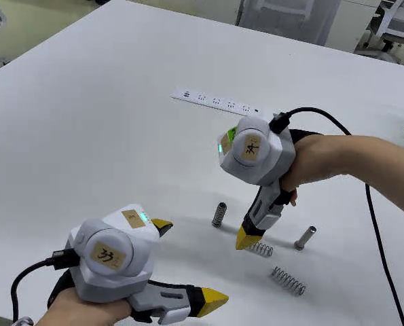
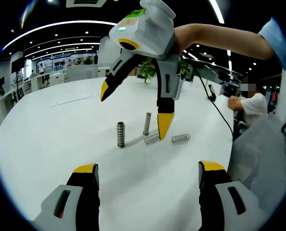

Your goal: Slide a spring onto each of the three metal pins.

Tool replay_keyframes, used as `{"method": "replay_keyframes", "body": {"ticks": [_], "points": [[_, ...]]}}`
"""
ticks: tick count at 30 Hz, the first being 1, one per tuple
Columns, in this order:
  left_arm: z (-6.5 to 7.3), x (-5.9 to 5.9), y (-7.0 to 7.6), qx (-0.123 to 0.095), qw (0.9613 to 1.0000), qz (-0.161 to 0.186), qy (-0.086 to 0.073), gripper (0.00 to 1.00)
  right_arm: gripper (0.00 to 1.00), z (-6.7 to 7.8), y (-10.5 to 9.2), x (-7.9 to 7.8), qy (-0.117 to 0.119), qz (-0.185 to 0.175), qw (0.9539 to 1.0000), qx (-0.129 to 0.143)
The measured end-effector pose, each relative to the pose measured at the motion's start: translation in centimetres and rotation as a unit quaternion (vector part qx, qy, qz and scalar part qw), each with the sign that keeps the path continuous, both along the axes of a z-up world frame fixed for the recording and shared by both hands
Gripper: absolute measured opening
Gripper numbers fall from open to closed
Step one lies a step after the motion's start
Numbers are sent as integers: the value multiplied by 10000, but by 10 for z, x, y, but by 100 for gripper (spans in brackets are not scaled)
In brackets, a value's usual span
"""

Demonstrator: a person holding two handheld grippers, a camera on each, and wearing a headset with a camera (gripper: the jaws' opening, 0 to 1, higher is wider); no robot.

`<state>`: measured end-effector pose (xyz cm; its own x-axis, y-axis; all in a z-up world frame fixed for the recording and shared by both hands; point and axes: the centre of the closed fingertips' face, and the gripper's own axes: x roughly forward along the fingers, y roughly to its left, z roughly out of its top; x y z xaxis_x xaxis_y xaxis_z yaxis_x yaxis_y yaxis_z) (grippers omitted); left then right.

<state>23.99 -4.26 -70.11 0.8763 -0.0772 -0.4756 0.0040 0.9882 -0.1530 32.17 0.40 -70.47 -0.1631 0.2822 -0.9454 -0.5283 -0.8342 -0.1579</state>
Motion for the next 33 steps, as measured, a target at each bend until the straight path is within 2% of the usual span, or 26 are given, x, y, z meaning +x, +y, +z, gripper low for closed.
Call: {"method": "replay_keyframes", "body": {"ticks": [9,17,21,25,33], "points": [[0,0,2,57,10000,6,-10,88,99,7,-6,5,270,-333,9985,336],[2,-2,8,82,10000,9,11,88,99,12,-23,16,337,-529,9967,508],[1,-3,9,136,9999,-63,82,88,99,21,-34,18,500,-719,9941,645],[0,-4,10,167,9997,-115,129,88,99,21,-44,26,522,-863,9919,767],[-1,-6,14,266,9990,-275,229,88,99,27,-72,36,802,-1407,9817,1001]]}}
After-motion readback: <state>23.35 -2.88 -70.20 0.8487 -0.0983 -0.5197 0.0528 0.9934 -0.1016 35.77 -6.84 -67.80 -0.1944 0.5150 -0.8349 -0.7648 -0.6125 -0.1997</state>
